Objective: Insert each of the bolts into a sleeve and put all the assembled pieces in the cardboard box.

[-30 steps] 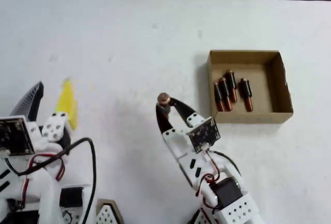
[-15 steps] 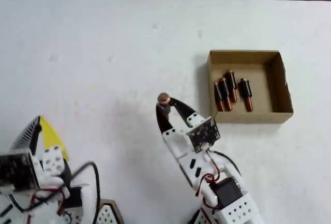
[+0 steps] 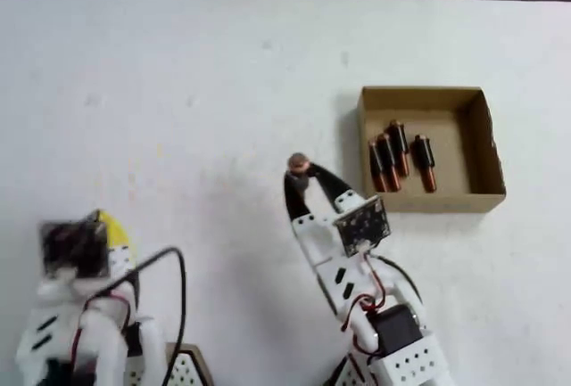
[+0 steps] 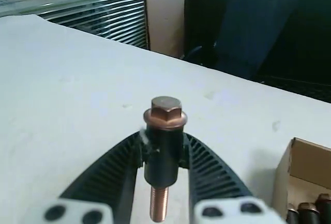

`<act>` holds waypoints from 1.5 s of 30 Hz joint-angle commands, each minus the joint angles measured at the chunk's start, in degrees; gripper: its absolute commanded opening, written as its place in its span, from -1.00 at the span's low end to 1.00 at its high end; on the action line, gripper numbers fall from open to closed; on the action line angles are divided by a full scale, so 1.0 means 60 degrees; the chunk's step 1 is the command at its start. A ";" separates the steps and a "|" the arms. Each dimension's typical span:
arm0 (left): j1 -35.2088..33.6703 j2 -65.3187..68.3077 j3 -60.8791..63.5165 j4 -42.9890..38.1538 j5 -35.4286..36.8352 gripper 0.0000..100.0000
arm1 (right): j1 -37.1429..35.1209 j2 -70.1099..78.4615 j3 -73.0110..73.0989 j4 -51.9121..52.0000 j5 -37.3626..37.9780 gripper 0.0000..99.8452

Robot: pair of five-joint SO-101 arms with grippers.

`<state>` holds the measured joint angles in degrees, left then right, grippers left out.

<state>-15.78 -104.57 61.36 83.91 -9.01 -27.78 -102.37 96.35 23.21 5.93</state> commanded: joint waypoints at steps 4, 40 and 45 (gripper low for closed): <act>0.0007 -0.0037 0.1187 -0.0659 -0.0147 -0.95 | 0.0623 -0.0154 -0.0484 -0.0007 0.0088 -0.97; 0.1253 -0.0022 0.5934 -0.2549 0.0659 -0.95 | 0.4300 0.1531 -0.6491 0.3700 0.2667 -0.97; 0.1267 -0.0022 0.5934 -0.2286 0.0659 -0.95 | 0.5209 0.4535 -0.8220 0.3729 0.2667 -0.97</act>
<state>-9.01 -104.04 97.14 70.46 -5.67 -0.88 -88.31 56.88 45.36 21.23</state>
